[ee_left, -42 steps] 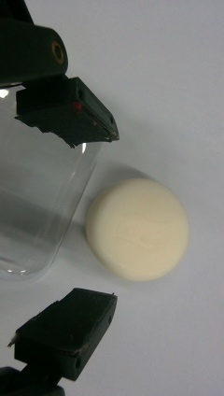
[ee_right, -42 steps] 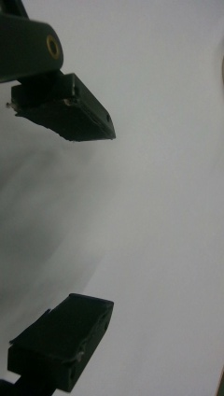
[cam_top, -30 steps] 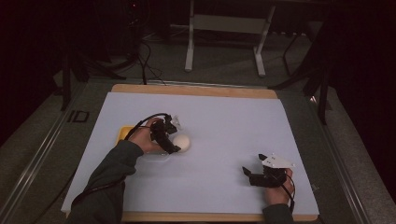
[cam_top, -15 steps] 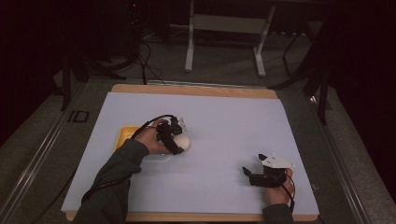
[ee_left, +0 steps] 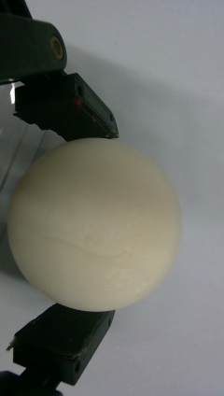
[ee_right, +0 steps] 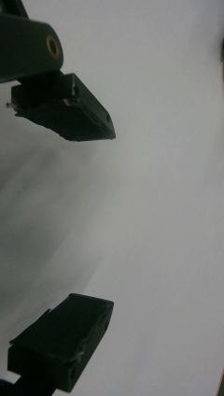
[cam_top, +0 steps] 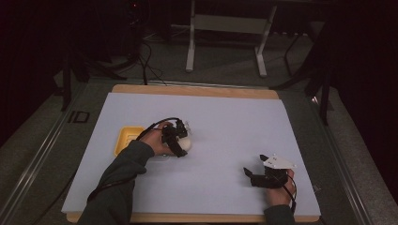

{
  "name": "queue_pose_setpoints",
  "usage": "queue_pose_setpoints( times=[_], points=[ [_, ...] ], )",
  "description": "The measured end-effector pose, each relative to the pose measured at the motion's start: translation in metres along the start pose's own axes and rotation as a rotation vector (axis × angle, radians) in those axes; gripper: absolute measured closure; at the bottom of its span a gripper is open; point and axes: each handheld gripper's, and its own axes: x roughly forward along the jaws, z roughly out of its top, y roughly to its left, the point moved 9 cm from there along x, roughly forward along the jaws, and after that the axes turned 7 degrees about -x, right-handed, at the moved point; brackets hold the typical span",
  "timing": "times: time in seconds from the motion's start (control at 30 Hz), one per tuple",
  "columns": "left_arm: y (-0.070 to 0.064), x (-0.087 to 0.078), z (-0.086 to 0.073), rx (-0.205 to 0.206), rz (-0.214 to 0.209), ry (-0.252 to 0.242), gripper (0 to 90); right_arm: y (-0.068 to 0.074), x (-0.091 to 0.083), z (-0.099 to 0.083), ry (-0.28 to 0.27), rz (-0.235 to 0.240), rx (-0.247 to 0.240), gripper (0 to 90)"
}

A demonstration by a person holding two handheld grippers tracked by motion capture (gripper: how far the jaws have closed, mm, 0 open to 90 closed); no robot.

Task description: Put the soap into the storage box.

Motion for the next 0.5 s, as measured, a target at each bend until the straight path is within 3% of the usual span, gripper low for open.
queue_pose_setpoints(
  times=[0.5],
  points=[
    [-0.0010, 0.0021, 0.0000, -0.027, -0.063, 0.017, 21.2, 0.0001, 0.0000, 0.0000, 0.000, -0.002, -0.001, 14.9]
  ],
)
